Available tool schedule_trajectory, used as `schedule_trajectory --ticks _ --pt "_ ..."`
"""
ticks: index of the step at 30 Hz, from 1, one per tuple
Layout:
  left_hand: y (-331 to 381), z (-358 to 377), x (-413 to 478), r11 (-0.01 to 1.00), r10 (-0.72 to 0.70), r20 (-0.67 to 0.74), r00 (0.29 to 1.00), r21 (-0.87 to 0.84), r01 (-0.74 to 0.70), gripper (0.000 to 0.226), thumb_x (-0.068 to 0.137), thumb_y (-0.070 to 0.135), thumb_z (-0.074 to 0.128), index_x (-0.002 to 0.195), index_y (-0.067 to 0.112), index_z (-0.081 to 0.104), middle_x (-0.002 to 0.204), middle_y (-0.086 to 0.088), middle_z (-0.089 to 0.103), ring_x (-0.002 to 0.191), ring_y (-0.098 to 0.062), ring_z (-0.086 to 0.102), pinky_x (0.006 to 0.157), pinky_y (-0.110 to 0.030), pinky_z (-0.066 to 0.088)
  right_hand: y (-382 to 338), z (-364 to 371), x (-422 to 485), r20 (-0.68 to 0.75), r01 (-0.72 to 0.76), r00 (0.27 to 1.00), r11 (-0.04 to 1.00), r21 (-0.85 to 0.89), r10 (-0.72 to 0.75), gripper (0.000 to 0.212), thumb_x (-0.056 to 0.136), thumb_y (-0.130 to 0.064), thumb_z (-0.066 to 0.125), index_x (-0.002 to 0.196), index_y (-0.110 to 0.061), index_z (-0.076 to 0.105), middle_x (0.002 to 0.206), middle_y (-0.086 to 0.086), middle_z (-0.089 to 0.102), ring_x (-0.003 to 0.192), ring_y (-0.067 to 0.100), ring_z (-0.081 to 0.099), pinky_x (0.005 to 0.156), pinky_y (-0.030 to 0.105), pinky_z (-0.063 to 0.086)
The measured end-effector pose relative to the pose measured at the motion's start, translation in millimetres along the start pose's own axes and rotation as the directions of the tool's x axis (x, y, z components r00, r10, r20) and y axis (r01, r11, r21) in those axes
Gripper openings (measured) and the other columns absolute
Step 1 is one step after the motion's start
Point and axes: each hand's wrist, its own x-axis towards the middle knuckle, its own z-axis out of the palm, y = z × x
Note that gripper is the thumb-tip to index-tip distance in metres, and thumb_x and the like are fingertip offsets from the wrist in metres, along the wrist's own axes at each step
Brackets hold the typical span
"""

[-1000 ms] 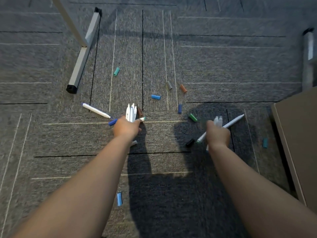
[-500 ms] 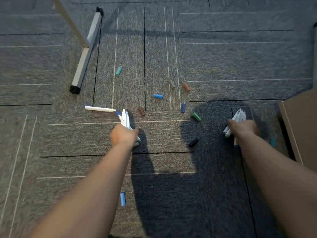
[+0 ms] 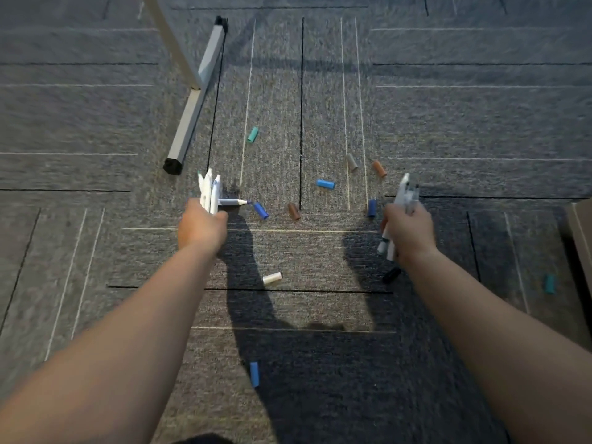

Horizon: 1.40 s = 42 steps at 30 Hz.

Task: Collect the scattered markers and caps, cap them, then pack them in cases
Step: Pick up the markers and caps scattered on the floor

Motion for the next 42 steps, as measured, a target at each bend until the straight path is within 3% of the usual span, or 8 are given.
schedule_trajectory --ticks 5,15,18,23,27,31,36,42 --pt "7 1 28 0.963 0.168 0.038 0.985 0.205 -0.172 0.032 0.090 0.013 0.059 0.122 0.013 0.052 0.105 -0.012 0.060 0.084 -0.029 0.052 0.070 -0.035 0.039 2 33 -11 0.153 -0.032 0.988 0.999 0.010 0.030 0.013 0.089 -0.006 0.049 0.079 -0.013 0.045 0.072 0.003 0.046 0.062 0.014 0.042 0.057 0.030 0.042" --pt "12 -3 38 0.859 0.214 0.096 0.972 0.456 -0.234 0.027 0.088 0.031 0.063 0.106 0.012 0.059 0.105 -0.010 0.051 0.079 -0.027 0.056 0.069 -0.035 0.049 -5 41 -16 0.119 -0.026 0.993 1.000 -0.002 0.026 0.009 0.087 -0.008 0.053 0.080 -0.010 0.047 0.065 0.003 0.048 0.057 0.015 0.045 0.055 0.029 0.042" --pt "16 -12 27 0.932 0.131 0.088 0.988 0.329 -0.152 0.035 0.091 0.037 0.058 0.105 0.004 0.054 0.109 -0.013 0.049 0.077 -0.027 0.057 0.070 -0.038 0.052 -15 30 -26 0.130 -0.064 0.990 0.997 0.035 0.059 0.005 0.090 -0.013 0.056 0.092 -0.010 0.052 0.066 0.002 0.052 0.059 0.016 0.048 0.056 0.032 0.045" --pt "45 -39 -14 0.988 -0.019 0.122 0.992 -0.148 0.037 0.036 0.093 0.032 0.056 0.112 0.001 0.055 0.102 -0.016 0.059 0.081 -0.029 0.055 0.069 -0.041 0.047 -42 4 -63 0.188 -0.101 0.979 0.988 0.118 0.077 0.011 0.092 -0.017 0.058 0.100 -0.012 0.054 0.072 0.005 0.063 0.065 0.016 0.064 0.064 0.037 0.056" --pt "75 -73 -82 0.879 -0.058 0.271 0.961 -0.443 0.178 0.043 0.093 0.032 0.054 0.125 0.004 0.049 0.116 -0.014 0.058 0.099 -0.030 0.056 0.067 -0.036 0.050 -83 -29 -114 0.150 -0.052 0.988 0.990 0.134 0.032 0.006 0.092 -0.015 0.059 0.094 -0.013 0.053 0.066 0.002 0.053 0.056 0.013 0.052 0.058 0.028 0.053" --pt "121 -124 -164 0.689 0.007 0.370 0.929 -0.675 0.264 0.017 0.095 0.018 0.048 0.106 0.007 0.055 0.089 -0.007 0.067 0.077 -0.019 0.063 0.060 -0.031 0.050 -139 -75 -176 0.042 0.068 0.996 0.983 0.168 -0.076 0.014 0.089 -0.008 0.062 0.082 -0.017 0.054 0.058 0.000 0.049 0.047 0.010 0.044 0.042 0.021 0.041" --pt "197 -207 -291 0.707 0.288 0.331 0.899 -0.706 0.033 0.006 0.089 0.006 0.050 0.083 0.008 0.050 0.055 -0.005 0.053 0.039 -0.015 0.051 0.039 -0.022 0.042 -241 -150 -259 -0.087 0.198 0.980 0.943 0.266 -0.181 0.024 0.085 -0.013 0.068 0.072 -0.016 0.049 0.057 0.002 0.046 0.046 0.013 0.041 0.044 0.024 0.036" --pt "290 -316 -508 0.523 0.644 0.141 0.752 -0.798 -0.299 0.021 0.086 0.021 0.067 0.075 0.010 0.052 0.055 -0.011 0.050 0.046 -0.023 0.045 0.044 -0.026 0.038 -360 -292 -417 -0.283 0.513 0.857 0.773 0.374 -0.432 0.028 0.082 -0.022 0.068 0.065 -0.021 0.046 0.054 -0.002 0.044 0.047 0.013 0.038 0.051 0.031 0.033"
